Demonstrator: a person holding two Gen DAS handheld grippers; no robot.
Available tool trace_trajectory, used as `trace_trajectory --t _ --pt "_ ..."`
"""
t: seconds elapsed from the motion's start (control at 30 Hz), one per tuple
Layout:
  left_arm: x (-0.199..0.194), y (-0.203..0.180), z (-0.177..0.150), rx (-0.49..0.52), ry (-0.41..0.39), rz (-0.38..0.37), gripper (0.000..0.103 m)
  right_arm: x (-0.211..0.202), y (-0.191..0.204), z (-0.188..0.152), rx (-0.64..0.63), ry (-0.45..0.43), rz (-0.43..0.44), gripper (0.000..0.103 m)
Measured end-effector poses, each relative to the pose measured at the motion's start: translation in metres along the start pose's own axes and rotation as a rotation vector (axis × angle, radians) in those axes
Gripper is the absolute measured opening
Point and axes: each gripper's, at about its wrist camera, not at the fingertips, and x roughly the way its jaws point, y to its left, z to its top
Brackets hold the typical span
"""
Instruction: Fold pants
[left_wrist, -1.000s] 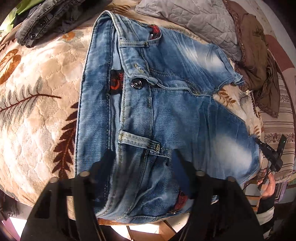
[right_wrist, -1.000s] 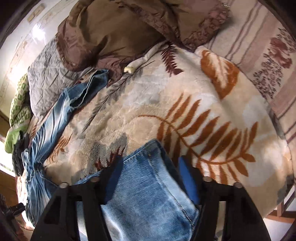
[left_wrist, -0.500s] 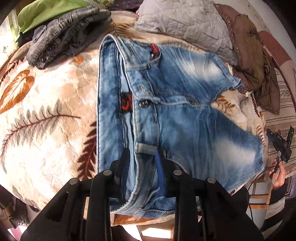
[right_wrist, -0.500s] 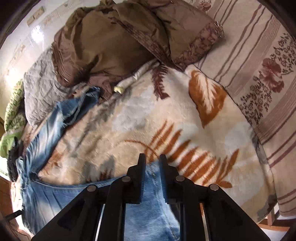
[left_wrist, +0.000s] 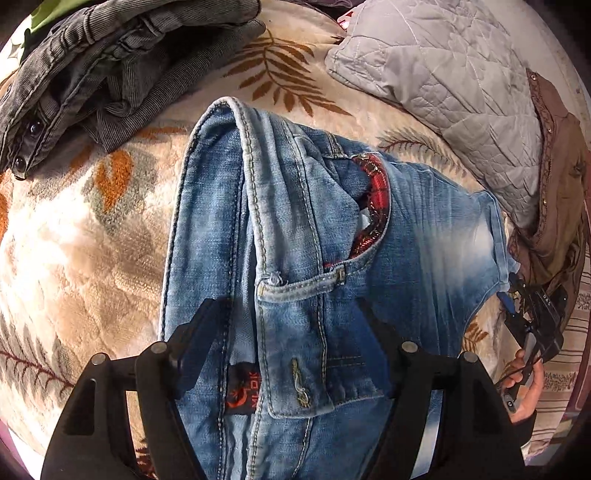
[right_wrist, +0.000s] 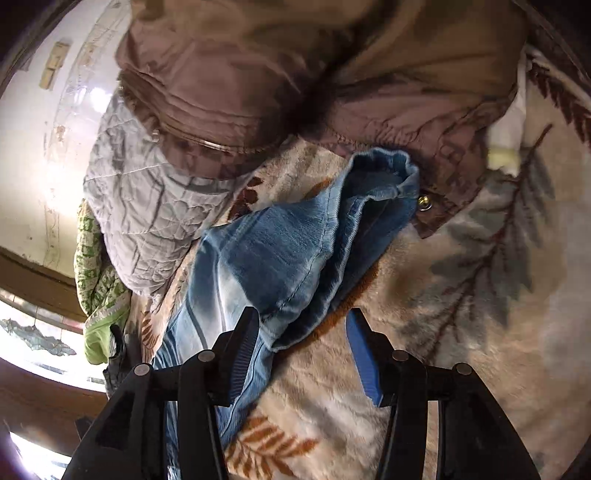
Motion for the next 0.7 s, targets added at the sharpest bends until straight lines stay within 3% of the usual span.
trace_trajectory --t 0.03,0.07,0.1,0.17,0.2,0.23,0.27,0.33,0.37,0.5,0.6,0.7 --pt "0.001 -0.001 0.001 0.007 -0.006 0.002 0.072 0.013 0.001 0.005 0.017 0.030 0.015 0.031" --pt "0.001 -0.001 0.004 0.017 -0.018 -0.001 0.072 0.016 0.010 0.013 -0.016 0.029 0.039 0.007" --pt "0.002 -0.001 0.007 0.020 -0.030 0.008 0.072 0.009 0.021 0.022 -0.066 -0.028 0.071 0.005" --pt "0.009 0.002 0.014 0.004 -0.034 0.038 0.072 -0.015 0.030 0.043 -0.079 -0.184 0.076 0.011" --pt "0.012 0.004 0.017 -0.012 -0.027 0.035 0.072 -0.019 0.028 0.054 -0.046 -0.202 0.035 0.024" --pt "0.010 0.007 0.018 -0.027 -0.025 0.023 0.072 -0.014 0.024 0.065 -0.022 -0.159 0.002 0.039" --pt "0.007 0.009 0.019 -0.032 -0.023 0.009 0.072 -0.008 0.020 0.072 -0.009 -0.095 -0.027 0.041" --pt "-0.005 0.014 0.018 -0.032 -0.031 -0.041 0.072 -0.011 0.012 0.070 -0.013 -0.066 -0.075 0.042" --pt "-0.012 0.016 0.019 -0.040 -0.046 -0.067 0.072 -0.017 0.010 0.065 -0.035 -0.069 -0.058 0.044" --pt "-0.018 0.020 0.035 -0.108 -0.046 -0.132 0.075 -0.034 0.002 0.045 -0.039 -0.081 0.069 0.072" --pt "-0.005 0.014 0.046 -0.127 -0.020 -0.094 0.075 -0.025 0.002 0.036 0.009 -0.043 0.109 0.072" --pt "0.004 0.015 0.050 -0.147 0.005 -0.110 0.075 -0.016 -0.003 0.026 0.086 -0.024 0.107 0.072"
